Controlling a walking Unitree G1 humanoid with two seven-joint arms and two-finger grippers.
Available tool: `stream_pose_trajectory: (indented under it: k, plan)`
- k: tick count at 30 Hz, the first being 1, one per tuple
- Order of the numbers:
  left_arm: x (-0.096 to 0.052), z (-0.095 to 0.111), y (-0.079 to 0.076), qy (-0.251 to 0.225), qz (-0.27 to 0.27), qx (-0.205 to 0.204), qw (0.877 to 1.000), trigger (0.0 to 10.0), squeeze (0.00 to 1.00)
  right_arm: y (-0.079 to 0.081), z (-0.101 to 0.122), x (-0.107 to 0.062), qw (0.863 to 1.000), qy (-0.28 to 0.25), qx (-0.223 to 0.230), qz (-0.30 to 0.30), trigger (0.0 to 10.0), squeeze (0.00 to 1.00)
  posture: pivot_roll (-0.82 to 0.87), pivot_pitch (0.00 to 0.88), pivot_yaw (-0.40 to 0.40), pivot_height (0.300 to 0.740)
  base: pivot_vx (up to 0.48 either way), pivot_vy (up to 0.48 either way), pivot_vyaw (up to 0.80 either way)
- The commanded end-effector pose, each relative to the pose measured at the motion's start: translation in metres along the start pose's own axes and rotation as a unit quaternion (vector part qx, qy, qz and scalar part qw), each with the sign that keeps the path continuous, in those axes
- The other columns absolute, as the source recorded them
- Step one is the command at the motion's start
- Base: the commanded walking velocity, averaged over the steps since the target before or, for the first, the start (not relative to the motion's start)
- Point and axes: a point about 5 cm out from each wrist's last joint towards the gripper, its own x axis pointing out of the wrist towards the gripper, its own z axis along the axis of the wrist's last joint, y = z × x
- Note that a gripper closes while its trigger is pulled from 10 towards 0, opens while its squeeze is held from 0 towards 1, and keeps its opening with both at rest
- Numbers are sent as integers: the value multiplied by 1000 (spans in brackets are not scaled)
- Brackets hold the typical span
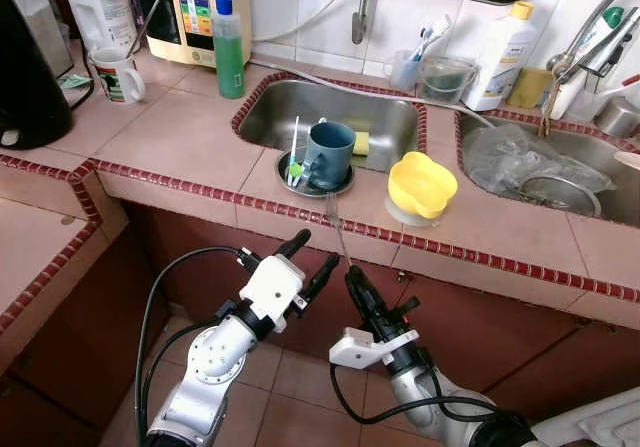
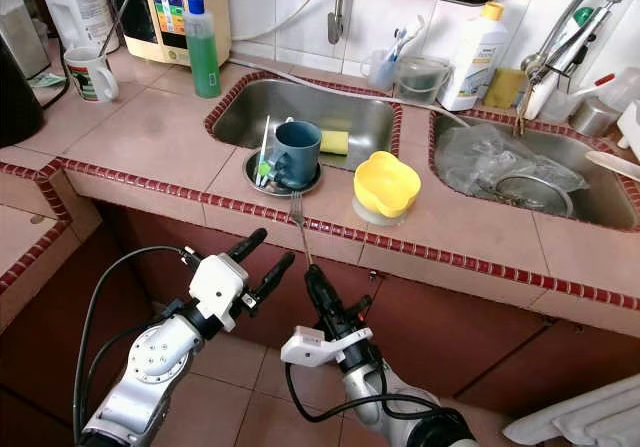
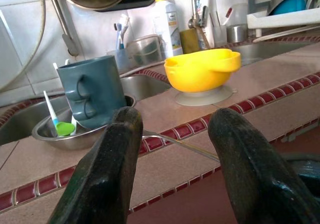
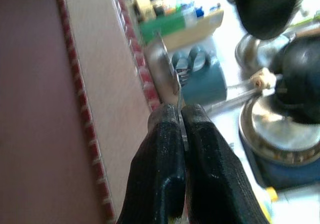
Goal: Kitchen organization
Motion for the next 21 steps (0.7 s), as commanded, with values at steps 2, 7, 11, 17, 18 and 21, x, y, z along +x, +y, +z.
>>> stream_pose_trajectory:
  k: [2,7,11,17,18,21]
  plan:
    - [3,1,2,-3,-8,8,1000,10000,0,-11,5,5,1000,-25,9,-8,10000,0,-40,31,-84,740,0,0,0]
    - [3,2,16,-1,8,13,1000,10000,0,-30,10,13,998,-47,29,-20,10000,0,-40,34,-81,740,0,0,0]
    - [5,6,39,-5,40,10,999,10000,0,-47,13,19,996,-61,58,-28,10000,0,-42,31,-76,740,0,0,0]
    - [6,9,68,-3,65,28,998,10000,0,-71,17,22,992,-80,94,-25,10000,0,-40,23,-65,740,0,0,0]
    - [6,9,68,-3,65,28,998,10000,0,-71,17,22,992,-80,94,-25,10000,0,-40,23,-65,740,0,0,0]
    - [8,12,80,-4,74,33,997,10000,0,-87,15,28,988,-68,135,-32,10000,0,-45,15,-57,740,0,0,0]
